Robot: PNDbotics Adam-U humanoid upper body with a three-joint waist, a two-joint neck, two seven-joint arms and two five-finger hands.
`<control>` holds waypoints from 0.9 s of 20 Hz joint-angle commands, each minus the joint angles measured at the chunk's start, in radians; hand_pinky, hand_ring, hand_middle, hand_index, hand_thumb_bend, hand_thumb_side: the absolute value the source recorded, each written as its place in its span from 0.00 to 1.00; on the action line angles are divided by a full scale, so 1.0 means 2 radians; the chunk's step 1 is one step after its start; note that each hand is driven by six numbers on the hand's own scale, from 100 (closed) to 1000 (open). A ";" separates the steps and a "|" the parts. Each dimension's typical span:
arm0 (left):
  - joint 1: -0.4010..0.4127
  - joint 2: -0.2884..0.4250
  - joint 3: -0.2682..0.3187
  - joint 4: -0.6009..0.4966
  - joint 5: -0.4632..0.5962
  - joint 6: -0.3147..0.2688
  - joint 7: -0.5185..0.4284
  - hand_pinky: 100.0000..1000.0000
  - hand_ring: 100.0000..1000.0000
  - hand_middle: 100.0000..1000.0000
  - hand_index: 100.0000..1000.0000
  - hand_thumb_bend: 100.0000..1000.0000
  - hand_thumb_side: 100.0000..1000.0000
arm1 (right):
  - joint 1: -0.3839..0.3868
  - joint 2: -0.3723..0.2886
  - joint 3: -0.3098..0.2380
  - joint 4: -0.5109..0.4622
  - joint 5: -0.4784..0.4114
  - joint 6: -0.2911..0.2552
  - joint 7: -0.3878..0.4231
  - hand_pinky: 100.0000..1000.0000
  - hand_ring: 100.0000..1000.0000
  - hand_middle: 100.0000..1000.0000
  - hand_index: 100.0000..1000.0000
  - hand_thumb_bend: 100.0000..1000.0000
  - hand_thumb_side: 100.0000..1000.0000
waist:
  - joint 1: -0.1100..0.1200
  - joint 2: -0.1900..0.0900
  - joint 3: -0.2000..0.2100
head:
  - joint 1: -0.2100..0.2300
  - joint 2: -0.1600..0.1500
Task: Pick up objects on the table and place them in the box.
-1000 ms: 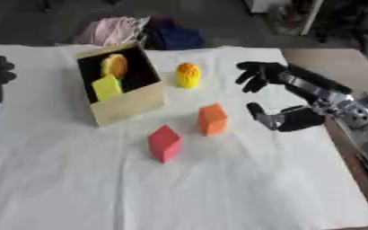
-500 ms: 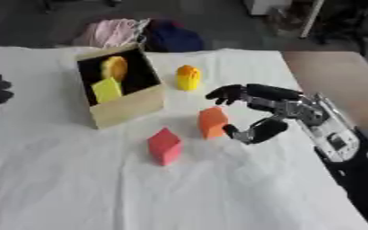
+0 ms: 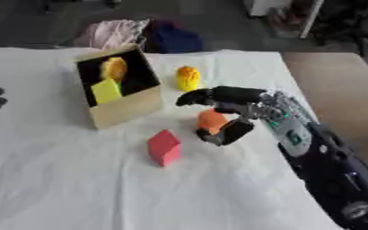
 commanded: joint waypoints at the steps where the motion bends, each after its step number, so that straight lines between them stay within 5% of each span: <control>1: -0.007 0.004 0.002 -0.010 0.002 -0.001 -0.003 0.77 0.71 0.68 0.84 0.00 0.60 | -0.013 0.002 0.002 0.004 0.014 -0.037 0.028 0.86 0.91 0.94 1.00 0.00 0.17 | -0.006 0.000 0.002 | -0.004 -0.005; 18: -0.006 0.001 0.002 -0.010 0.000 0.000 -0.013 0.77 0.71 0.68 0.84 0.00 0.61 | -0.008 0.018 0.039 -0.018 0.035 -0.081 0.074 0.88 0.91 0.93 1.00 0.00 0.20 | -0.006 0.000 0.001 | -0.005 -0.005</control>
